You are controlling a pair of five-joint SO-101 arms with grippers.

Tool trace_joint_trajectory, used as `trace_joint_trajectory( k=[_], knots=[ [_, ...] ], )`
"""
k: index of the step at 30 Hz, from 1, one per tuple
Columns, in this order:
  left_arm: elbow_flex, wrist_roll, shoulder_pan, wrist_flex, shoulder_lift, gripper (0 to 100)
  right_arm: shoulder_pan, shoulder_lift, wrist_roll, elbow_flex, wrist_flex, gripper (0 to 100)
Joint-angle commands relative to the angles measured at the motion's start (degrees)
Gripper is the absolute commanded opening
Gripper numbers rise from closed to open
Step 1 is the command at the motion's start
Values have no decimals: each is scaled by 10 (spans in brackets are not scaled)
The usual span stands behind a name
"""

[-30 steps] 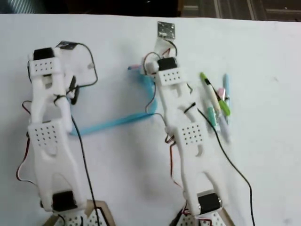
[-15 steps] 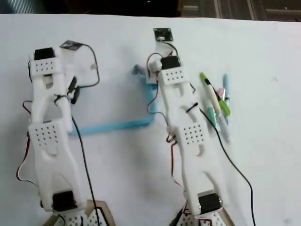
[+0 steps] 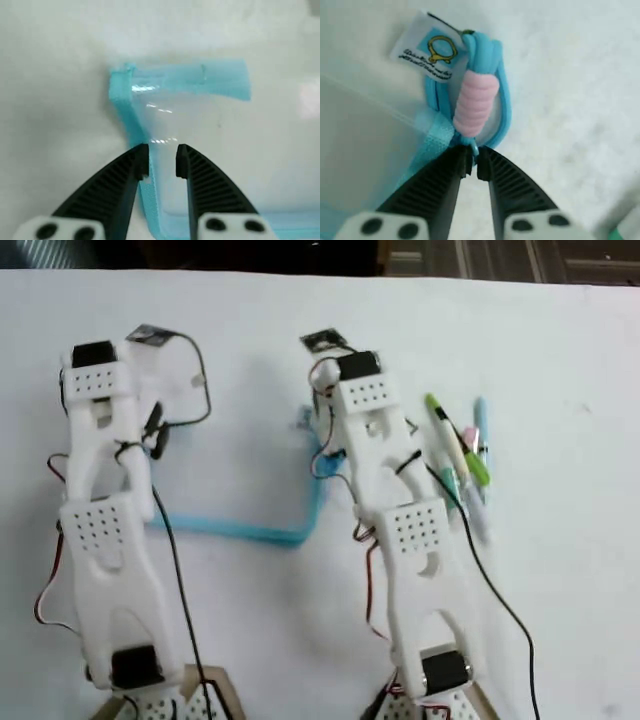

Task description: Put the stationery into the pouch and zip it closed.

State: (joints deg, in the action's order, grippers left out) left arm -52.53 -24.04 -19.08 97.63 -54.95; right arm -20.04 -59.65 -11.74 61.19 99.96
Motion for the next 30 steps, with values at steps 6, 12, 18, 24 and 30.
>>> trace_joint_trajectory(
  k=[6, 12, 18, 24, 30],
  knots=[
    [-8, -42, -31, -3, 2, 131, -37, 240, -113, -235, 15, 55],
    [-6, -47, -31, -4, 0, 131, -5, 324, -241, -293, 14, 206],
    [-2, -91, -51, 3, 0, 131, 36, 293, -479, -296, -51, 212],
    [-7, -94, -81, 4, 1, 131, 5, 225, -544, -292, -96, 213],
    [-4, -113, -99, 11, 6, 131, -13, 238, -608, -291, -91, 209]
  ],
)
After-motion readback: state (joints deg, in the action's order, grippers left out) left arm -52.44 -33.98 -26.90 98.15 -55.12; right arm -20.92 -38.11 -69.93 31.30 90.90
